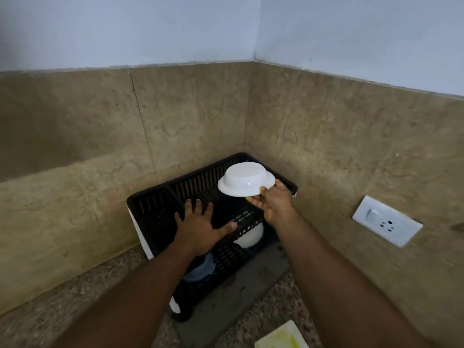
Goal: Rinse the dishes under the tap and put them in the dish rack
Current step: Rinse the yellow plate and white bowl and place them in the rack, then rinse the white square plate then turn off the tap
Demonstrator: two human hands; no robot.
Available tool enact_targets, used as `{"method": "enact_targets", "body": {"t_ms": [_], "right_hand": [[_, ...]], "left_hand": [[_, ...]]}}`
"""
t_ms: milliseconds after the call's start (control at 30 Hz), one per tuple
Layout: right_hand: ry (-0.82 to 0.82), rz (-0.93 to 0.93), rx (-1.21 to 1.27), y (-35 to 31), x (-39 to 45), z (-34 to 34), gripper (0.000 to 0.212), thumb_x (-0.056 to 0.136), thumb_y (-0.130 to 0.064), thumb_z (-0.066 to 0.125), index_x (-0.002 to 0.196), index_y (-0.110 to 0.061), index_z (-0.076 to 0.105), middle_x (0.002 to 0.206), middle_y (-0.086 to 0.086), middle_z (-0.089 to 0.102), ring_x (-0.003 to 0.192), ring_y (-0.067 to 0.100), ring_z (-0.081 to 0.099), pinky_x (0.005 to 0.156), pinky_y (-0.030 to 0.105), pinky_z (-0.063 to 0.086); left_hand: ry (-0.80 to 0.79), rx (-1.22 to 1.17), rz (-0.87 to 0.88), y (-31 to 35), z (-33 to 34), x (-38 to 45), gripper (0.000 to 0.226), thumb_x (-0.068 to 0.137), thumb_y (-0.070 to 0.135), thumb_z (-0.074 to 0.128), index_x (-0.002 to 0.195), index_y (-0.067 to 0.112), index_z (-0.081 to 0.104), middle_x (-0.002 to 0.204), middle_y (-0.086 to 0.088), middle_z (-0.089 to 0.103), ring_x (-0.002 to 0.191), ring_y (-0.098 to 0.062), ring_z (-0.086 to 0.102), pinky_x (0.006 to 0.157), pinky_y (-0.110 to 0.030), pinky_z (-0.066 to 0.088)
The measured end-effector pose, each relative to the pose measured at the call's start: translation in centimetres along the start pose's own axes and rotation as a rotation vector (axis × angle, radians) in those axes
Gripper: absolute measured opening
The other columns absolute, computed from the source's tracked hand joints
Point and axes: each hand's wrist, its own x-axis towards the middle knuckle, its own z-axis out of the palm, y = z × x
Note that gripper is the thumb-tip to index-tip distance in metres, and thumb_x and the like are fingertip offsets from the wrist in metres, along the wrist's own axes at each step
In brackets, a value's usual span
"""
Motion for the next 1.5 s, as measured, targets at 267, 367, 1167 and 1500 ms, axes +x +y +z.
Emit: {"method": "enact_targets", "body": {"t_ms": [267,367,1167,1500], "right_hand": [[0.054,-0.02,-0.113,2.1,6.6,3.9,0.042,0.1,0.006,0.043,0.137,-0.012,0.051,0.123,0.015,0.063,0.086,0.029,0.068,0.053,0.039,0.061],[0.071,-0.014,-0.115,2.7,8.0,4.1,0.036,0.101,0.004,0.042,0.133,-0.01,0.052,0.119,0.014,0.064,0.082,0.026,0.067,0.051,0.038,0.059],[0.225,-0.057,-0.729,10.1,-11.5,-15.4,0.021,0.092,-0.014,0.064,0.113,-0.011,0.065,0.087,0.013,0.071,0.077,0.036,0.07,0.072,0.05,0.06],[0.238,0.289,-1.2,19.1,-20.9,-31.0,0.026,0.089,-0.021,0.062,0.111,-0.006,0.064,0.122,0.02,0.063,0.11,0.035,0.061,0.089,0.034,0.049]], "left_hand": [[0.019,0.006,0.009,-0.3,0.8,0.5,0.12,0.071,0.103,0.02,0.165,0.028,0.013,0.173,-0.008,0.0,0.157,-0.029,-0.015,0.123,-0.067,-0.003],[0.024,0.006,0.008,-0.2,1.0,0.6,0.12,0.071,0.103,0.02,0.165,0.028,0.013,0.173,-0.008,0.001,0.157,-0.029,-0.015,0.123,-0.066,-0.003],[0.256,0.002,0.509,6.9,7.1,-10.6,0.044,0.095,0.039,0.059,0.121,0.006,0.074,0.135,-0.017,0.066,0.137,-0.038,0.052,0.12,-0.055,0.034],[-0.392,-0.287,-0.025,9.6,20.9,-17.8,0.05,0.102,0.05,0.054,0.13,0.011,0.065,0.119,-0.016,0.072,0.107,-0.035,0.068,0.084,-0.038,0.055]]}}
